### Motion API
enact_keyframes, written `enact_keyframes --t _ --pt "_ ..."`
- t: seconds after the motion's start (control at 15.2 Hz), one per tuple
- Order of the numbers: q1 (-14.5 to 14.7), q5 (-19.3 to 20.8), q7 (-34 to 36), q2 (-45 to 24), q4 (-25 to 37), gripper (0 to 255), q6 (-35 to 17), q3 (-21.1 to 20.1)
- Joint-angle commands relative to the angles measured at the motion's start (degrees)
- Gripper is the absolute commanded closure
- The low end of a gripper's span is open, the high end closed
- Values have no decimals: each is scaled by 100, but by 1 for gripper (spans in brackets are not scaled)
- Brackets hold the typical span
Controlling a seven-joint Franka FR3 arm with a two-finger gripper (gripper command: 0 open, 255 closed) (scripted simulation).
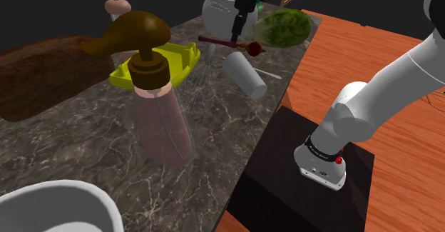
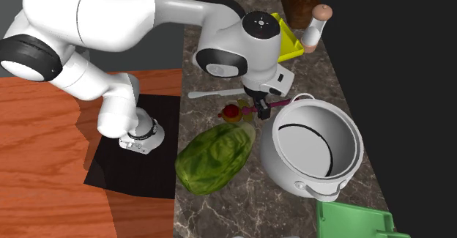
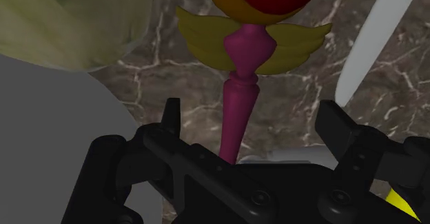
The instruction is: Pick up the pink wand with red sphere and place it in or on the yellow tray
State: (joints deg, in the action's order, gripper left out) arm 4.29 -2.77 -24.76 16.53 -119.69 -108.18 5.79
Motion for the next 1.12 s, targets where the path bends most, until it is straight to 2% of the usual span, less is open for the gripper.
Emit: enact_keyframes --t 0.0,0.4,0.46,0.99,1.06 --pt "6 -8 -10 -337 -92 0 -102 7" --pt "11 -7 -9 -337 -92 0 -102 12" --pt "18 0 22 -227 -239 255 -138 -10" --pt "3 1 -21 -260 -242 255 -175 16" --pt "9 -8 -9 -336 -93 255 -102 10"
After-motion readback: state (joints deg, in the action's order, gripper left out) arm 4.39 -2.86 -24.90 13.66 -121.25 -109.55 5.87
